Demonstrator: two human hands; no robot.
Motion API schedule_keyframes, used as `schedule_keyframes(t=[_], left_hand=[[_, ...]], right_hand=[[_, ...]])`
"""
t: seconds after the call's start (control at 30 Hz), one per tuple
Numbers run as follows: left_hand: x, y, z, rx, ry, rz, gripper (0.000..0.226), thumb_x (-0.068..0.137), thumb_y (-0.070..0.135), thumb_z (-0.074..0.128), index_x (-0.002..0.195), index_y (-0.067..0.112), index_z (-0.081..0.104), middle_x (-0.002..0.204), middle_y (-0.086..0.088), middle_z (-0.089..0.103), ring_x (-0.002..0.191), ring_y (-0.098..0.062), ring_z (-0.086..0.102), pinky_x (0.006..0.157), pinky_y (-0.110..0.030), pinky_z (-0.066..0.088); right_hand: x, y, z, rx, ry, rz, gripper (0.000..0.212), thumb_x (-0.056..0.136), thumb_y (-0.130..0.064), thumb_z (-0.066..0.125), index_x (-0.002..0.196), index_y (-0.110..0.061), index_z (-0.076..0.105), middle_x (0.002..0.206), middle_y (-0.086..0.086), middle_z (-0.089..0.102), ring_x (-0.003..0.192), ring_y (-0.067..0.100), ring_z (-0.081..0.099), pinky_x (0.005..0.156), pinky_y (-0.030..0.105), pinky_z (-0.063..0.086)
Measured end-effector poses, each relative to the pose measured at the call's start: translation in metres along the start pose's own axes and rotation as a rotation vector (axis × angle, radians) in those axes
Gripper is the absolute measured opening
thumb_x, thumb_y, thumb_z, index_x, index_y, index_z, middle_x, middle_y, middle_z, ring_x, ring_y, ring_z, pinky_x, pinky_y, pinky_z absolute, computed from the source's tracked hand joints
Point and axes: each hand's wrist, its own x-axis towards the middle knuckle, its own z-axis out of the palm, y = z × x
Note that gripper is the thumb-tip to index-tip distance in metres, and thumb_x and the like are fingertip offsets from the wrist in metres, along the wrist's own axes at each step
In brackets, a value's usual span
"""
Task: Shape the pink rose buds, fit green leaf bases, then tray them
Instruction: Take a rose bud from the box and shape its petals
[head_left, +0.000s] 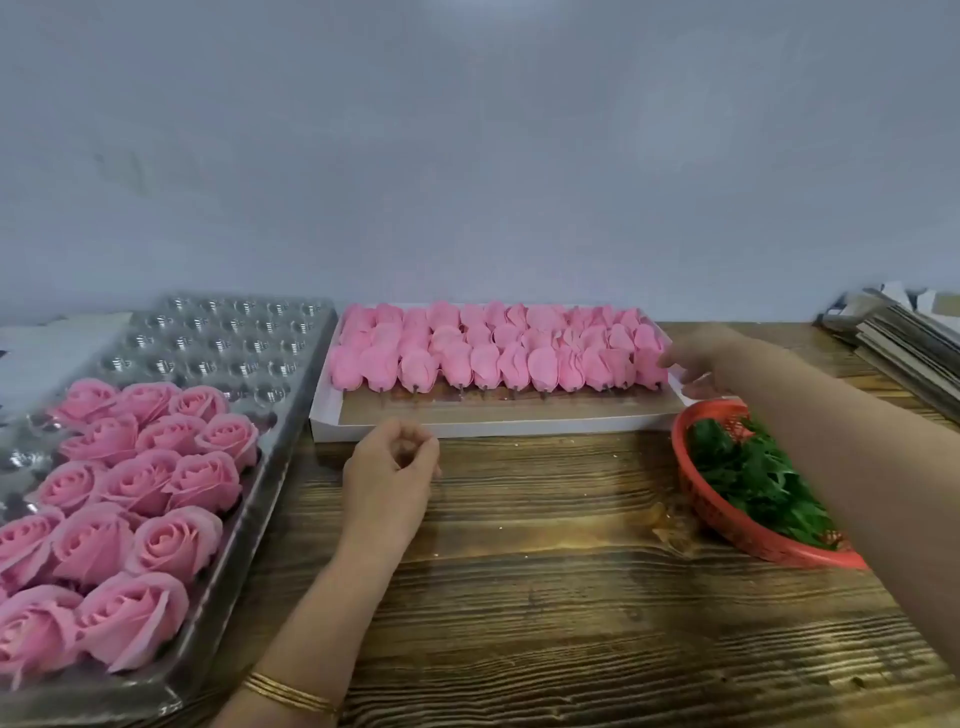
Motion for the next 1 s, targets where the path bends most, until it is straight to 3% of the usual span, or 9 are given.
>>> schedule_keyframes(t=[0.07, 0.17, 0.33, 0.43, 0.5, 0.6, 0.67, 0.83, 1.0], left_hand=[[0.002, 0.0, -0.001, 0.012, 0.015, -0.001, 0.017, 0.091, 0.009, 0.064, 0.08, 0.022, 0.064, 0.062, 0.003, 0.064, 0.05, -0.002, 0.054, 0.059, -0.025, 0.048], [0.001, 0.0, 0.0, 0.018, 0.012, -0.001, 0.017, 0.09, 0.01, 0.065, 0.079, 0.023, 0.063, 0.065, 0.003, 0.065, 0.055, -0.003, 0.056, 0.065, -0.027, 0.049], [0.002, 0.0, -0.002, 0.011, 0.025, -0.007, 0.017, 0.09, 0.01, 0.065, 0.079, 0.022, 0.064, 0.064, 0.003, 0.065, 0.057, -0.004, 0.057, 0.069, -0.032, 0.053], [0.001, 0.0, -0.002, 0.007, 0.02, -0.015, 0.015, 0.091, 0.011, 0.065, 0.081, 0.023, 0.064, 0.068, 0.002, 0.066, 0.063, -0.01, 0.06, 0.071, -0.032, 0.053], [0.001, 0.0, -0.002, 0.008, 0.015, -0.02, 0.014, 0.091, 0.012, 0.065, 0.082, 0.023, 0.064, 0.07, 0.002, 0.066, 0.066, -0.012, 0.061, 0.072, -0.033, 0.054], [0.0, 0.0, -0.001, 0.017, 0.011, -0.024, 0.014, 0.091, 0.014, 0.065, 0.083, 0.024, 0.065, 0.072, 0.003, 0.066, 0.071, -0.013, 0.064, 0.073, -0.034, 0.056], [0.0, 0.0, -0.001, 0.034, 0.012, -0.02, 0.014, 0.091, 0.014, 0.065, 0.082, 0.025, 0.064, 0.073, 0.003, 0.066, 0.072, -0.012, 0.064, 0.073, -0.033, 0.056], [0.001, -0.001, 0.0, 0.045, 0.019, -0.02, 0.014, 0.091, 0.015, 0.066, 0.082, 0.026, 0.064, 0.074, 0.004, 0.066, 0.074, -0.013, 0.065, 0.073, -0.032, 0.056], [0.001, 0.0, 0.001, 0.062, 0.018, -0.017, 0.014, 0.091, 0.015, 0.066, 0.083, 0.027, 0.063, 0.074, 0.005, 0.066, 0.073, -0.011, 0.064, 0.072, -0.03, 0.056]], right_hand=[[0.0, -0.002, 0.002, -0.073, -0.008, -0.005, 0.038, 0.092, -0.01, 0.063, 0.126, 0.001, 0.049, 0.105, 0.024, 0.058, 0.084, 0.031, 0.062, 0.067, 0.037, 0.054], [-0.001, -0.008, 0.009, -0.126, -0.038, -0.031, 0.04, 0.091, -0.01, 0.064, 0.126, 0.004, 0.049, 0.11, 0.024, 0.059, 0.098, 0.034, 0.064, 0.09, 0.044, 0.055], [0.001, -0.011, 0.02, -0.163, -0.032, -0.071, 0.035, 0.091, -0.004, 0.061, 0.123, 0.008, 0.053, 0.092, 0.018, 0.06, 0.088, 0.032, 0.062, 0.075, 0.041, 0.056], [0.0, -0.011, 0.024, -0.272, 0.064, -0.084, 0.037, 0.096, -0.019, 0.058, 0.121, 0.007, 0.052, 0.104, 0.023, 0.065, 0.099, 0.034, 0.068, 0.092, 0.042, 0.055], [0.0, -0.012, 0.026, -0.314, 0.087, -0.097, 0.035, 0.097, -0.023, 0.056, 0.118, 0.005, 0.052, 0.09, 0.019, 0.064, 0.088, 0.031, 0.07, 0.086, 0.038, 0.057], [0.004, -0.011, 0.028, -0.365, 0.111, -0.073, 0.035, 0.096, -0.024, 0.053, 0.117, 0.004, 0.053, 0.081, 0.017, 0.061, 0.059, 0.026, 0.064, 0.052, 0.032, 0.053], [0.008, -0.009, 0.029, -0.406, 0.131, -0.082, 0.041, 0.095, -0.025, 0.052, 0.128, 0.0, 0.051, 0.083, 0.018, 0.063, 0.054, 0.025, 0.062, 0.043, 0.027, 0.046], [0.014, -0.006, 0.03, -0.398, 0.167, -0.112, 0.054, 0.093, -0.025, 0.054, 0.144, -0.012, 0.042, 0.085, 0.02, 0.063, 0.045, 0.023, 0.06, 0.035, 0.023, 0.043], [0.01, -0.008, 0.03, -0.36, 0.112, -0.074, 0.037, 0.091, -0.02, 0.059, 0.118, 0.003, 0.054, 0.091, 0.02, 0.068, 0.056, 0.025, 0.065, 0.045, 0.029, 0.05]])
